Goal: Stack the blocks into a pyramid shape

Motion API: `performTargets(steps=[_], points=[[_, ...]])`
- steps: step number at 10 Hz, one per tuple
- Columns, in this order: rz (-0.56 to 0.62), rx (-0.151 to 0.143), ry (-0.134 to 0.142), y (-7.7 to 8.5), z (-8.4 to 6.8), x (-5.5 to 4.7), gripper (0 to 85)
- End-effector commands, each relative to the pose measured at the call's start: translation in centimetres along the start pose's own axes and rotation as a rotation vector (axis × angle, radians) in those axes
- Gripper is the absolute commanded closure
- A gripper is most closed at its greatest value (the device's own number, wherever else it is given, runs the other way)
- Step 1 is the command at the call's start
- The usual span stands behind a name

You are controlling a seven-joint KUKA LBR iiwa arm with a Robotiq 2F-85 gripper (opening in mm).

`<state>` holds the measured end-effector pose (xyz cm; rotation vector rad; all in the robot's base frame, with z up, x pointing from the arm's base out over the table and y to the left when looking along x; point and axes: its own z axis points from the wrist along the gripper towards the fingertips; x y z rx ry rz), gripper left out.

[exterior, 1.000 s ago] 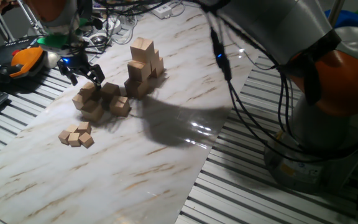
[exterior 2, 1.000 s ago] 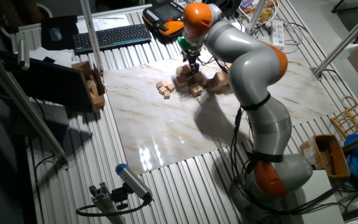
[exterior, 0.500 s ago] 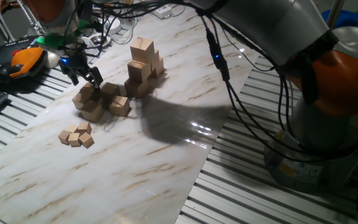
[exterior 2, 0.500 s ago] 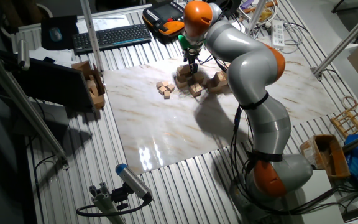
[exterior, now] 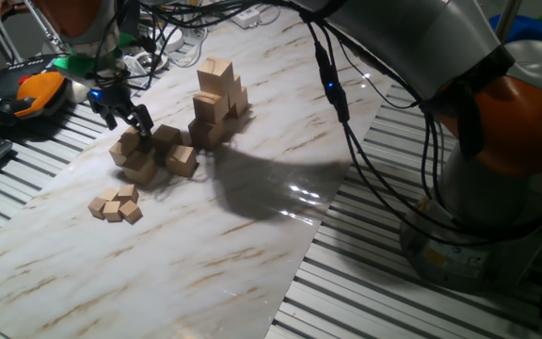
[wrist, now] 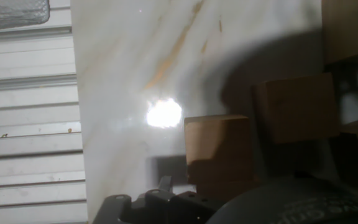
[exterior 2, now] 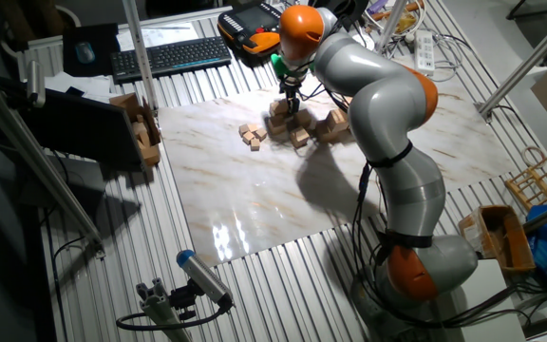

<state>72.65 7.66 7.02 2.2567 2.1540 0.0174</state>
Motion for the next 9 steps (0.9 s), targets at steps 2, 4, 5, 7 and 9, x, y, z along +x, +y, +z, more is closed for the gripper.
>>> performTargets(steps=[2,4,5,7,9], points=[[0.000,-0.006,0.002,0.2,0.5,-0.1,0.0],[0.002,-0.002,0.005,0.3,0.7,-0.1,0.0],[0.002,-0.002,0.005,0.3,0.9,-0.1,0.0],[0.001,0.002,0.011,0.4,1.3,-0.2,0.0],[-0.004,0.000,0.016,0.5,2.0,-0.3,0.0]])
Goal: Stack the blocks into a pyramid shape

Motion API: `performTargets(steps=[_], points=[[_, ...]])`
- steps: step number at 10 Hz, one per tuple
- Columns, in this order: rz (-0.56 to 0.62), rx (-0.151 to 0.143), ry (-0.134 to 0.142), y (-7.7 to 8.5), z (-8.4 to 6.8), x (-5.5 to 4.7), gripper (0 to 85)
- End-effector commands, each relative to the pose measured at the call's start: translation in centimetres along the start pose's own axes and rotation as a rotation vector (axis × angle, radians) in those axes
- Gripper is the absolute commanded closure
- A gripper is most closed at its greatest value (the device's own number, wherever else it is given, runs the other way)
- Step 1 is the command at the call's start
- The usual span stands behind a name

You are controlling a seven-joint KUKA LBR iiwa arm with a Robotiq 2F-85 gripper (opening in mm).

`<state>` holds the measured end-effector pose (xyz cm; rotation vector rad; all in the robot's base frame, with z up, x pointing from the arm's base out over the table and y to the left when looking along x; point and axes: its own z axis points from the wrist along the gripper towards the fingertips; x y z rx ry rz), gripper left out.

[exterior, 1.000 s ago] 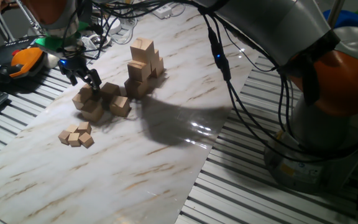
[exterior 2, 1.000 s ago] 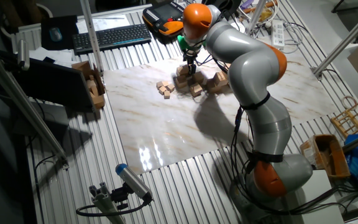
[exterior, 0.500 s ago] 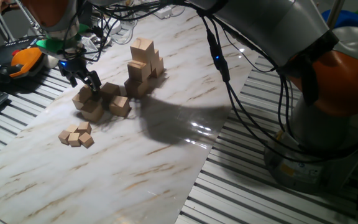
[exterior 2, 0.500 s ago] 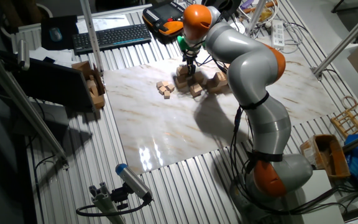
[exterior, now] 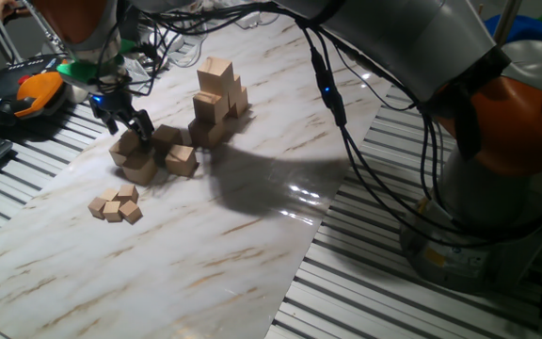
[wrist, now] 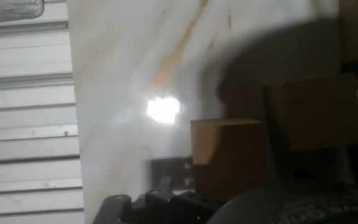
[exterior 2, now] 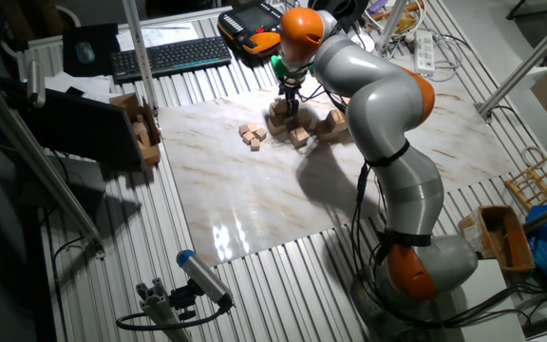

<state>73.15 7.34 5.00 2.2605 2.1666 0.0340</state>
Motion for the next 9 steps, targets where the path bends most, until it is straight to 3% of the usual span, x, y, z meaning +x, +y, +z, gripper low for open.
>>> performTargets(steps=[1,9], points=[[0.002,0.004,0.001,0.00,0.13,-0.03,0.0],[-0.024,0.017,0.009,-0.17,0.67,-0.12,0.0]])
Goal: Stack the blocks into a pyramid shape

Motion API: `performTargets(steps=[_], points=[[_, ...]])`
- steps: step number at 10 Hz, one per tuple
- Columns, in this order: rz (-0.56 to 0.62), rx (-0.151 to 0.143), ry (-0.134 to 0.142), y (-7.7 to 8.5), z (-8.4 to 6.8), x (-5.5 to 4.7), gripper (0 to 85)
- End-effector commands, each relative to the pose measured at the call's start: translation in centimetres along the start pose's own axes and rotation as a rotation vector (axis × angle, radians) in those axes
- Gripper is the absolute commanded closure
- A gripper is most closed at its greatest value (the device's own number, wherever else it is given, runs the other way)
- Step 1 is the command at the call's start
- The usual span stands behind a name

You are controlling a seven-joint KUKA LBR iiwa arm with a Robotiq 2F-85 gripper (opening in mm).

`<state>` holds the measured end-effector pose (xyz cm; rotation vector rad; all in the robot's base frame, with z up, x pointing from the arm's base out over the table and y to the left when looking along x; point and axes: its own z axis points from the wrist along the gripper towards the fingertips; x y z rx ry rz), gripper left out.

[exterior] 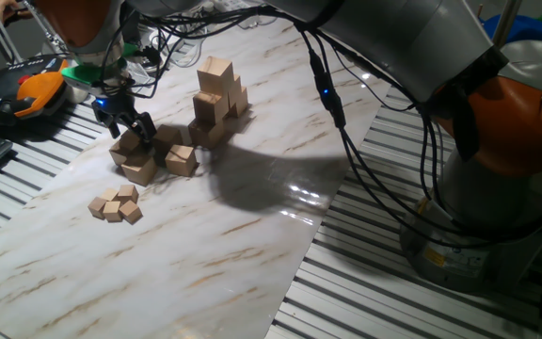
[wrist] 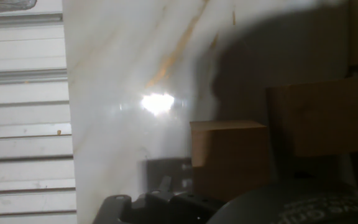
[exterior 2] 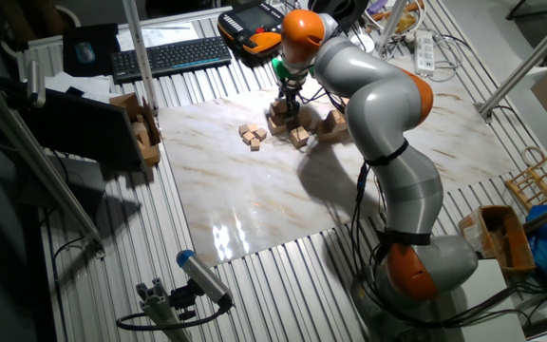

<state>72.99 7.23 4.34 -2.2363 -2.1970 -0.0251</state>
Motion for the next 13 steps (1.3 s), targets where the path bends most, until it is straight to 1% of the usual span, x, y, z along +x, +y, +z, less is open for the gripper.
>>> performTargets(steps=[1,5,6,7,11,13], points=[[0.000,0.000,-0.002,-0.03,0.03,0.00,17.0],[0.014,0.000,-0.008,-0.14,0.09,-0.06,17.0],[0.012,-0.008,-0.022,-0.24,0.39,-0.18,17.0],[0.012,-0.012,-0.016,-0.23,0.56,-0.25,17.0],[0.012,-0.003,-0.008,-0.24,0.04,-0.06,17.0],[0.017,0.003,-0.007,-0.26,0.07,-0.02,17.0]])
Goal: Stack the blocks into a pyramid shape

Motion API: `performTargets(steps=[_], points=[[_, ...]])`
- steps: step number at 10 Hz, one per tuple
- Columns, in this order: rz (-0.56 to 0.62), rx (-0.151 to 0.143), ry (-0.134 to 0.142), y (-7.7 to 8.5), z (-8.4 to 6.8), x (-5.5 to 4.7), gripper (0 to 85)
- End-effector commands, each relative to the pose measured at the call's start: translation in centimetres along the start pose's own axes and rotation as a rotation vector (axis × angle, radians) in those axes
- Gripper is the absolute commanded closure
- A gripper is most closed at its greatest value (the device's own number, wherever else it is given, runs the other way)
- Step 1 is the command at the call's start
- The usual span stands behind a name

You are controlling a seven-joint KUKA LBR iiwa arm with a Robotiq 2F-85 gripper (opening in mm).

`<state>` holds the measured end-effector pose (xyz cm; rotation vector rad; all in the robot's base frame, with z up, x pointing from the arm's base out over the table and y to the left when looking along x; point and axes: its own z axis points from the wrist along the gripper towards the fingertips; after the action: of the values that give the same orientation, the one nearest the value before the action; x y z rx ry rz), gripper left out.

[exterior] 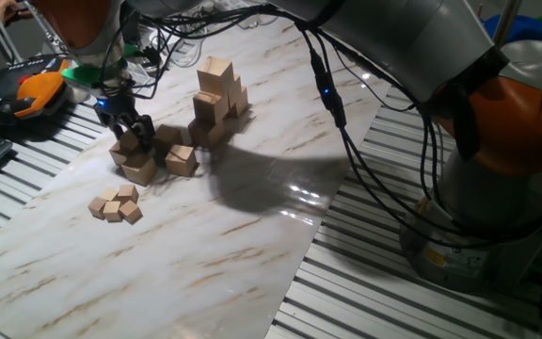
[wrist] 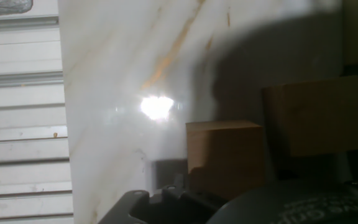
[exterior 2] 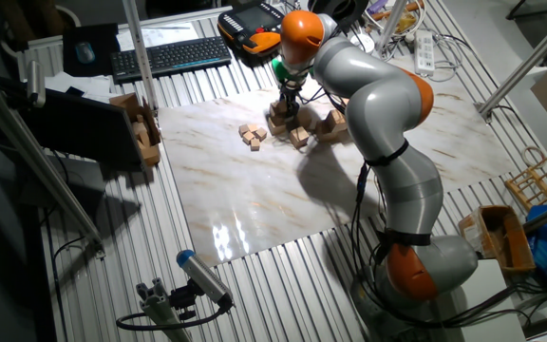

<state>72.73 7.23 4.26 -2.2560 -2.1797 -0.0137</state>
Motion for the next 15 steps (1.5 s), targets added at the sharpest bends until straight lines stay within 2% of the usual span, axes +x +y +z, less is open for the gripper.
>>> performTargets(steps=[1,9,15], points=[[0.002,0.003,0.003,0.01,-0.02,-0.02,17.0],[0.003,0.003,0.007,0.04,0.15,0.10,17.0],[0.006,0.000,0.008,0.21,0.96,0.18,17.0]])
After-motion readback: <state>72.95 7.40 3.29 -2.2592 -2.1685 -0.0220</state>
